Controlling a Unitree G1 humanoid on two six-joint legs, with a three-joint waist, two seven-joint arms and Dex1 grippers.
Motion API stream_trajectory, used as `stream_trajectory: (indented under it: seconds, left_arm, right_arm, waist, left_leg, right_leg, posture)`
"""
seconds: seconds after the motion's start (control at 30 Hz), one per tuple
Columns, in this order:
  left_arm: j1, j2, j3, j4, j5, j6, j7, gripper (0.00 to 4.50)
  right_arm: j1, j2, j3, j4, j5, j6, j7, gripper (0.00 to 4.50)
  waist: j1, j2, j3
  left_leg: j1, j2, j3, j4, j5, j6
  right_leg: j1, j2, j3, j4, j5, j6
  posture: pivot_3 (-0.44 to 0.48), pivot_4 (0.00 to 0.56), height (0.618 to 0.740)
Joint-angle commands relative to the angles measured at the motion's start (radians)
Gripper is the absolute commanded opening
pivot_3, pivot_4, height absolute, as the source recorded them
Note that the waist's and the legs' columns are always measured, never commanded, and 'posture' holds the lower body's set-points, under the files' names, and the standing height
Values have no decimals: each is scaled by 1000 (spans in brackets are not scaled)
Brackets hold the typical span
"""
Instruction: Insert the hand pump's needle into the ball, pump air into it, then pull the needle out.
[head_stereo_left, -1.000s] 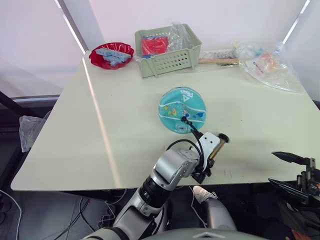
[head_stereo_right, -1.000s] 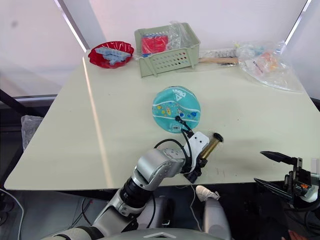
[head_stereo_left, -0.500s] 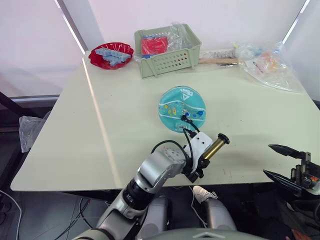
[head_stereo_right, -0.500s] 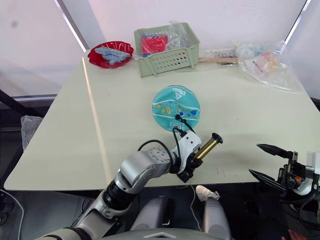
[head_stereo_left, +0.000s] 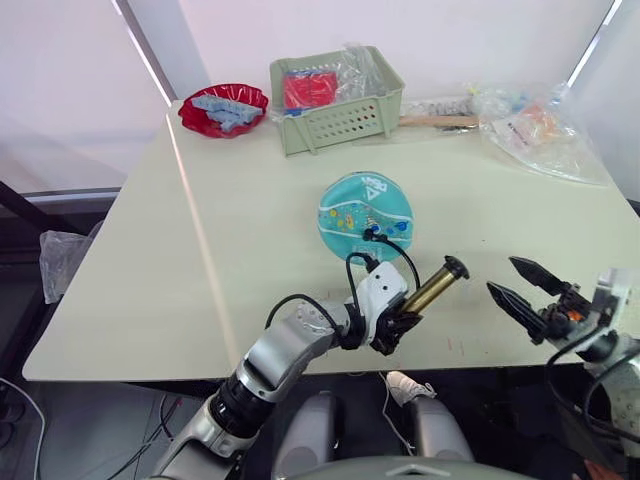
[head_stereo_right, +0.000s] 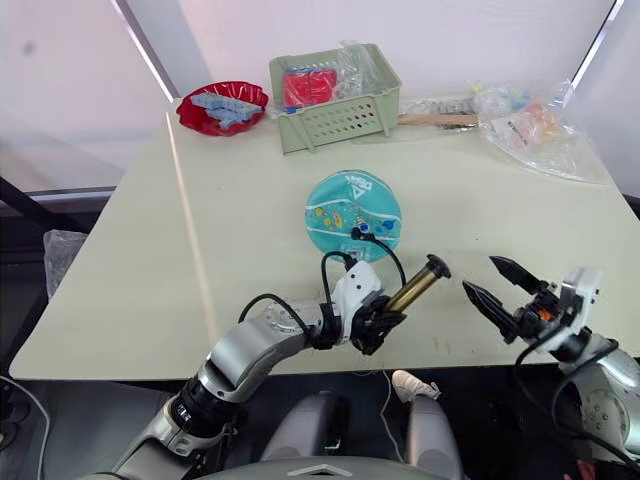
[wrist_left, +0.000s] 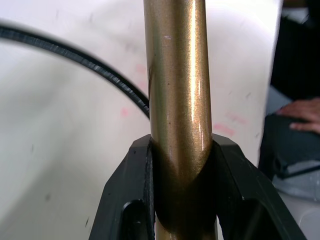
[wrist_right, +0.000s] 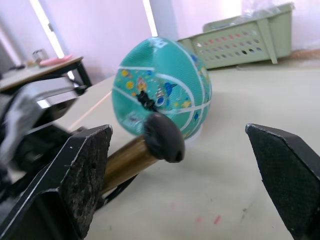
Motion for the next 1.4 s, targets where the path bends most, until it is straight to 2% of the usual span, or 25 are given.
stream_trajectory:
  seconds: [0.03, 0.23, 0.53, 1.0, 1.4]
  left_arm:
    - [10, -7, 24, -2, 5, -99, -36, 980]
    - [28, -12, 29, 21, 16, -151, -57, 980]
    - [41, -33, 46, 40, 32, -168, -47, 980]
    - [54, -49, 40, 55, 60, -176, -50, 980]
    - [53, -49, 35, 63, 78, -198, -66, 980]
  right_arm:
    - [-37, 25, 14, -85, 81, 110, -132, 4500]
    - [-94, 53, 20, -108, 301, 353, -312, 4500]
    - [-168, 112, 11, -93, 491, 470, -480, 4500]
    - [-194, 79, 18, -95, 594, 532, -491, 4500]
    - [-199, 82, 50, -74, 531, 524, -490, 4500]
  waist:
    - [0, 0, 0]
    - [-1, 0, 0]
    - [-3, 0, 0]
    - [-3, 0, 0]
    - [-3, 0, 0]
  left_leg:
    - [0, 0, 0, 0, 0, 0]
    - [-2, 0, 0, 0, 0, 0]
    - [-3, 0, -1, 0, 0, 1]
    - [-4, 0, -2, 1, 0, 1]
    - [-4, 0, -2, 1, 0, 1]
  right_leg:
    - [0, 0, 0, 0, 0, 0]
    - [-1, 5, -1, 0, 0, 0]
    - [-2, 7, -2, 0, 0, 0]
    - [-2, 9, -2, 0, 0, 1]
    - [-2, 9, -2, 0, 0, 1]
  posture:
    - [0, 150, 737]
    - [0, 150, 737]
    - [0, 150, 737]
    - [0, 150, 737]
    - [0, 150, 737]
